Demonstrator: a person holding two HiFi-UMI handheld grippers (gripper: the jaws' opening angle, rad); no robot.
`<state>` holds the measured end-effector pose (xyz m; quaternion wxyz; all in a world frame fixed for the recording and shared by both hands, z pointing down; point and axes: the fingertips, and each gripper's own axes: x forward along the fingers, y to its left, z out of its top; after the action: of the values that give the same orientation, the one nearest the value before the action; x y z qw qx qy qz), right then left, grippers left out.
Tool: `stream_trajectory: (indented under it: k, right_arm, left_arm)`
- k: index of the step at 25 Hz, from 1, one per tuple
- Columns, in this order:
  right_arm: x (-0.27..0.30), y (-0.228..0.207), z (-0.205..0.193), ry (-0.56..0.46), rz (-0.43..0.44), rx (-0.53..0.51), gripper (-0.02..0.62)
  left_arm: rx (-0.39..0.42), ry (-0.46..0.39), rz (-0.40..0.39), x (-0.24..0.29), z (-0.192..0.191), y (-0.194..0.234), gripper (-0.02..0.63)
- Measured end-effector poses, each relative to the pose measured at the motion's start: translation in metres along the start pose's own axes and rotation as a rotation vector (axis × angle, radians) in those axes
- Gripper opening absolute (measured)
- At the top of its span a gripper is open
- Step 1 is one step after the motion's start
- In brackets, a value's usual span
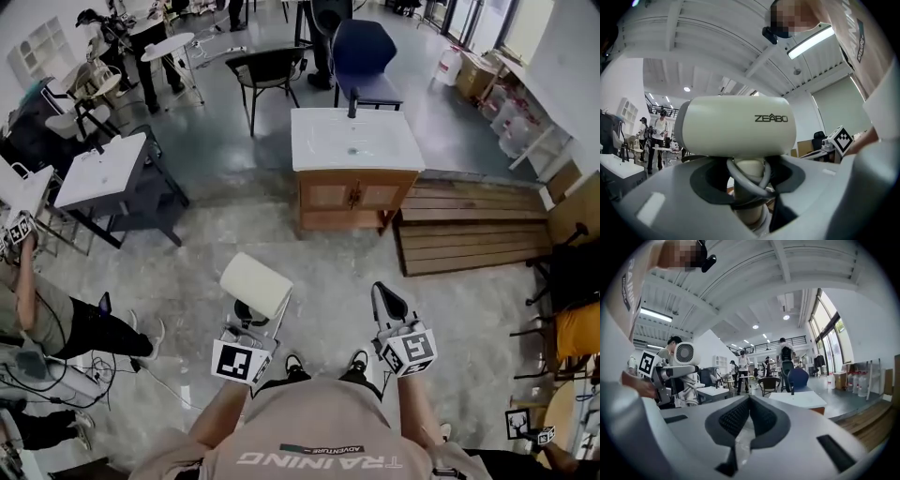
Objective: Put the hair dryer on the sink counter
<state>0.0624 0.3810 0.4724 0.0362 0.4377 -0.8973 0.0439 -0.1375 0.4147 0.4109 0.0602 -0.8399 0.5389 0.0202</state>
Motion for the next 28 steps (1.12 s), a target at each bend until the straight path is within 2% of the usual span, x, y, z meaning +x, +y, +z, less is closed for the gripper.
stream_trajectory:
  k: [4,11,20,28]
  right_arm:
    - [0.016,0.016,0.013,-0.026,-0.036,-0.004,0.006]
    - [0.033,0.027,0.032,-0.046,-0.023,-0.055,0.006]
    - [0.043,0.016,0.039,-0.069,0.051,-0.064,0.006]
    - [0.040,-0.009,0.041,-0.082,0.108,-0.058,0.006]
  left_arm:
    - [0.000,0.016,0.001,-0.004,-0.006,0.030,0.218]
    - [-0.010,0.018,0.020,-0.003,-0.006,0.050,0.218]
    - [0.010,0.018,0.061,0.005,0.004,0.038,0.216]
    - [-0.040,0.021,0.124,0.029,-0.005,0.024,0.218]
